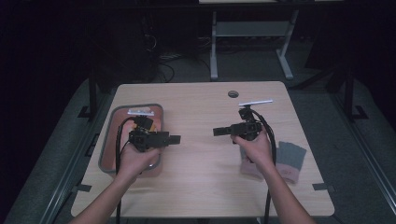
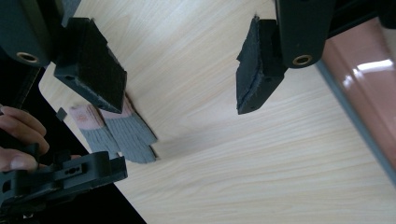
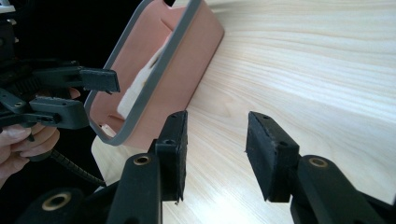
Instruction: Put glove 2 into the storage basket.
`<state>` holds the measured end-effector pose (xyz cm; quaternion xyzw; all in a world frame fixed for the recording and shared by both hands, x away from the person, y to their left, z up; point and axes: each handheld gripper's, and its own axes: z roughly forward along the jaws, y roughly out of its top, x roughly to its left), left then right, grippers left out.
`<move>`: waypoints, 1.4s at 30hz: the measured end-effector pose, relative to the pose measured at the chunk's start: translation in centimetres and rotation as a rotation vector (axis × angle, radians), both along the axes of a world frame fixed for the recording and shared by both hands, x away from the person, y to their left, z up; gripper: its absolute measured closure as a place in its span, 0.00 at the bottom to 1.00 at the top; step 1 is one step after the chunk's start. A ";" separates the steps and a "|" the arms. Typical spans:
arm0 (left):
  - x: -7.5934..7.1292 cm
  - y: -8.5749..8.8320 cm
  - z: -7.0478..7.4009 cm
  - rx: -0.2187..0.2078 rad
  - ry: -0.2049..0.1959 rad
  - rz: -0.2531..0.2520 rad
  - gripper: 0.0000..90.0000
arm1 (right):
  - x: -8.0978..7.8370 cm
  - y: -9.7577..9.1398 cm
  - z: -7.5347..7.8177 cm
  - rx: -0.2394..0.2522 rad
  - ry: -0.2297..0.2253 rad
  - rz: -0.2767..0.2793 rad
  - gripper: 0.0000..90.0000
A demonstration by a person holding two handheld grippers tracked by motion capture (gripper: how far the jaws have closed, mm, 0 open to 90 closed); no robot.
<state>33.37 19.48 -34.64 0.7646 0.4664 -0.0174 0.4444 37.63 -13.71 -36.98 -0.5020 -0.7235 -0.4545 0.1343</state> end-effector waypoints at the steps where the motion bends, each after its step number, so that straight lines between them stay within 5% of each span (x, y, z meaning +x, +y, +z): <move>1: 0.1 -0.2 -0.1 0.002 0.003 -0.006 0.37 | -0.1 -0.3 -0.1 -0.001 0.001 -0.002 0.64; 30: 0.2 -7.3 -1.9 -0.017 0.027 -0.137 0.33 | -2.1 -7.5 -2.0 -0.032 0.026 -0.117 0.60; 42: -0.1 -9.9 -2.8 -0.022 0.018 -0.178 0.31 | -3.1 -9.6 -2.6 -0.086 0.011 -0.142 0.58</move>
